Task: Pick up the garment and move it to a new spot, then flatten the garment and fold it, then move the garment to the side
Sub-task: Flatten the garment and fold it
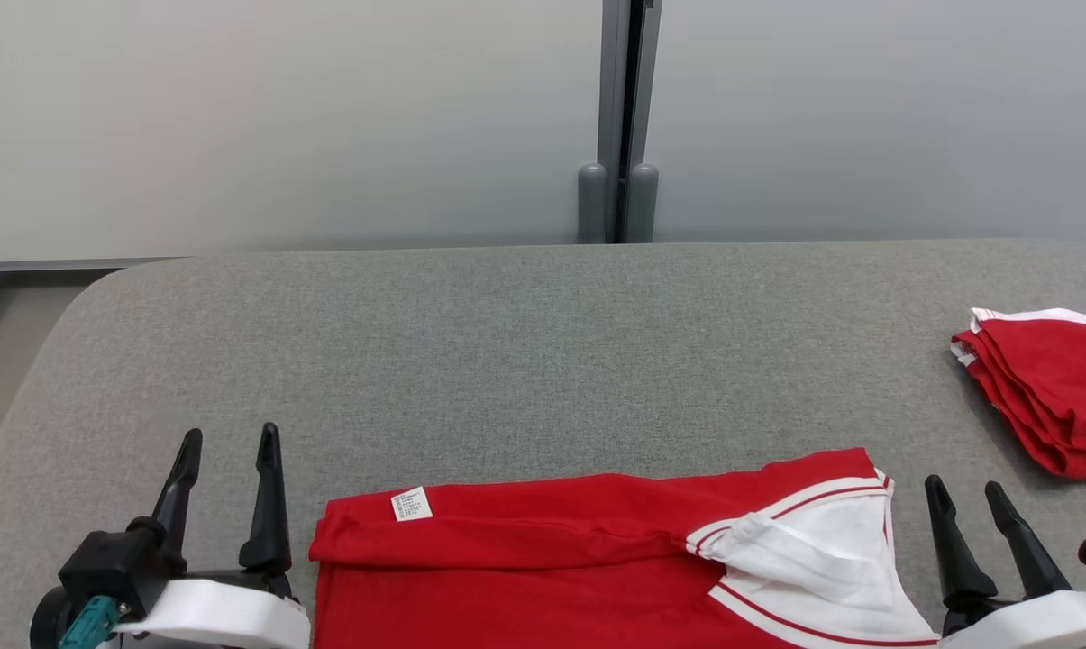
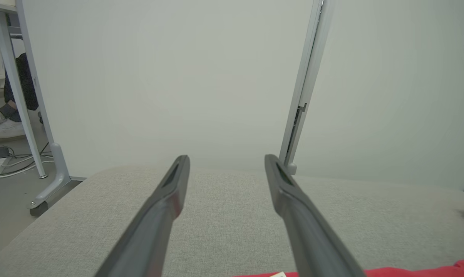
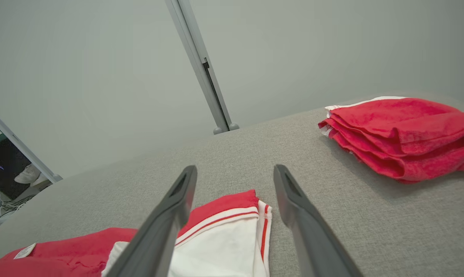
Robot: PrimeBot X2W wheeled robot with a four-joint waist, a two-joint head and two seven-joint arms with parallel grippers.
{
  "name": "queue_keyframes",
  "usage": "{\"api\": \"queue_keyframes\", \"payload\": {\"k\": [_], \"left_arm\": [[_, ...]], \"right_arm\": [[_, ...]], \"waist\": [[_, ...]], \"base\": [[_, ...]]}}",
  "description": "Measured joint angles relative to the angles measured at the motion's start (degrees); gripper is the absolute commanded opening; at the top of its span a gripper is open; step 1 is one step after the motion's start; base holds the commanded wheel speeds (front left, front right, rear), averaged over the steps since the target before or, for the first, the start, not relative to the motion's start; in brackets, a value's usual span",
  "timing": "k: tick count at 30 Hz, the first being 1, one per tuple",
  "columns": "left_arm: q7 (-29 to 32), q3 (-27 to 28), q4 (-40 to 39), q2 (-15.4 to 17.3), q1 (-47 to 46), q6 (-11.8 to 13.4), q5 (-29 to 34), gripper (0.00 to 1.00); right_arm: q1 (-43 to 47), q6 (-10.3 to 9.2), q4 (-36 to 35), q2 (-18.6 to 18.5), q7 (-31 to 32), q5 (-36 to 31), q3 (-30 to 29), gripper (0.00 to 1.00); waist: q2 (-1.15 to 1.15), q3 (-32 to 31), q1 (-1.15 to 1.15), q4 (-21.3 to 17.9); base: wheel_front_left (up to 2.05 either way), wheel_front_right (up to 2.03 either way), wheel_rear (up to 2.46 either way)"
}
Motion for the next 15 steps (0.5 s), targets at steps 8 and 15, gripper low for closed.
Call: {"api": "queue_keyframes", "payload": {"k": [8, 15], "left_arm": [[0.0, 5.3, 1.7, -5.0, 1.7, -6.2, 5.3, 1.00], [0.0, 7.6, 2.7, -8.3, 1.8, -9.4, 8.1, 1.00]], "right_arm": [[-1.2, 0.00, 3.7, 2.2, 4.9, -4.0, -1.7, 1.00], [-5.0, 0.00, 12.2, 5.5, 17.9, -6.0, -3.3, 1.00]], "waist": [[0.00, 0.4, 0.00, 0.1], [0.00, 0.7, 0.00, 0.5]], "base": [[0.00, 0.00, 0.00], [0.00, 0.00, 0.00]]}}
